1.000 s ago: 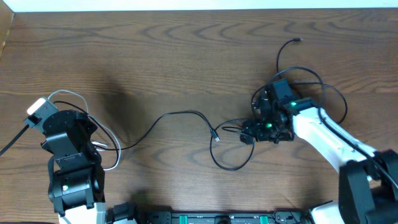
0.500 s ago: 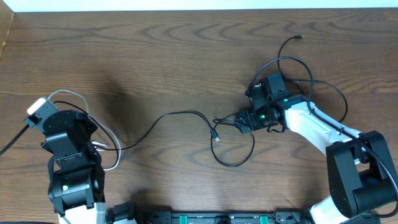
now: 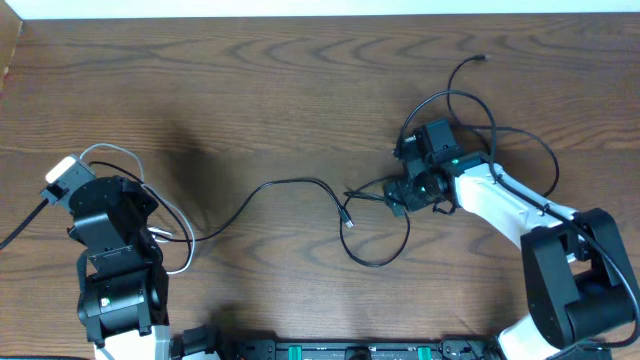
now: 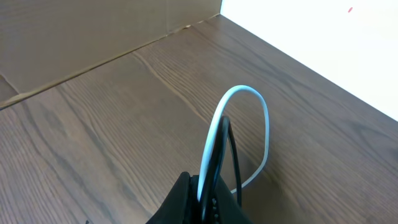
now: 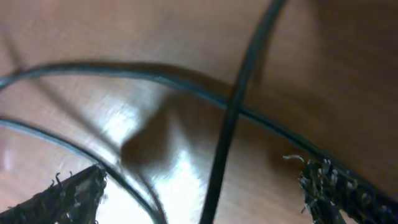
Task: Untangle cables
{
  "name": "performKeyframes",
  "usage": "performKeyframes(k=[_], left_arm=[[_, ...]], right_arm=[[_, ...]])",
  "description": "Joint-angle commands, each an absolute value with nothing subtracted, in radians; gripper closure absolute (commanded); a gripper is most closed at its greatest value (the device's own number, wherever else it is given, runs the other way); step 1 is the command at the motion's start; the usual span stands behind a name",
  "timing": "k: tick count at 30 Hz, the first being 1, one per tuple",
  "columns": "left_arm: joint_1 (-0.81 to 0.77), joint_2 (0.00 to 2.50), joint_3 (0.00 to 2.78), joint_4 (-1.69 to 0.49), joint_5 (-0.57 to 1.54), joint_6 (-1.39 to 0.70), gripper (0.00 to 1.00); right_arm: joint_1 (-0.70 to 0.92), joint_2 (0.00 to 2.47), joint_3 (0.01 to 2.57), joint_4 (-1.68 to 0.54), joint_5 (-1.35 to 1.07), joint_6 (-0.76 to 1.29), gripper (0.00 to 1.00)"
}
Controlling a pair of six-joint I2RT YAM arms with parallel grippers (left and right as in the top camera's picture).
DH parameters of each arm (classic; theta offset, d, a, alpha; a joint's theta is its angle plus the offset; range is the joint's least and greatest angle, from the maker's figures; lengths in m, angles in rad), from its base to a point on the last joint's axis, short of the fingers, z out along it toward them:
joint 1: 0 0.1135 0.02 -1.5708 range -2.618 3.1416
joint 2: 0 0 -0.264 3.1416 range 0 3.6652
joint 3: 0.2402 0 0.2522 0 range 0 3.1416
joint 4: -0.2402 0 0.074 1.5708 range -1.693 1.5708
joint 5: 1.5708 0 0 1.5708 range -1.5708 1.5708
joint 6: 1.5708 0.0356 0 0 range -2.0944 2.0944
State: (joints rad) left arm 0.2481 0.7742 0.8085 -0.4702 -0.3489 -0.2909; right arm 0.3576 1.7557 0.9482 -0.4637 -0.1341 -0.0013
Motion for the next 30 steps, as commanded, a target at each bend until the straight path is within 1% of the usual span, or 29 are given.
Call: performKeyframes(k=[1, 6, 8, 11, 16, 19, 27, 28, 30], left_arm=[[0.253, 0.77, 0.822, -0.47, -0.348, -0.282, 0.93], [0.253, 0.77, 0.822, -0.47, -0.348, -0.282, 0.93], [0.253, 0.77, 0.822, -0.471, -0.348, -0.282, 0.93], [0.253, 0.77, 0.822, -0.471, -0.348, -0.282, 0.93], [0.253, 0.77, 0.822, -0.471, -0.348, -0.282, 0.93], [0.253, 0.77, 0.822, -0.471, -0.348, -0.282, 0.93], [0.253, 0.77, 0.822, -0.47, -0.348, -0.282, 0.93], [0.253, 0.77, 0.822, -0.47, -0.348, -0.282, 0.92], [0.253, 0.77, 0.822, -0.47, -0.347, -0.282, 0.92]], right_arm=[[0.357, 1.776, 0.966, -0.402, -0.059, 0.297, 0.01], [0.357, 1.773, 0.986, -0.266, -0.111, 0.608, 0.01], [0.357, 1.773, 0.986, -0.228, -0.11, 0.791, 0.01], [0.357, 1.773, 0.986, -0.224, -0.111, 1.078, 0.01], [0.357, 1.773, 0.986, -0.29, -0.118, 1.413, 0.01], [0.357, 1.773, 0.986, -0.31, -0.119, 1.501, 0.01], [0.35, 1.773, 0.986, -0.299, -0.103, 1.553, 0.01], [0.35, 1.773, 0.986, -0.299, -0.094, 1.553, 0.02], [0.347, 1.773, 0.985, -0.3, -0.072, 1.558, 0.09]])
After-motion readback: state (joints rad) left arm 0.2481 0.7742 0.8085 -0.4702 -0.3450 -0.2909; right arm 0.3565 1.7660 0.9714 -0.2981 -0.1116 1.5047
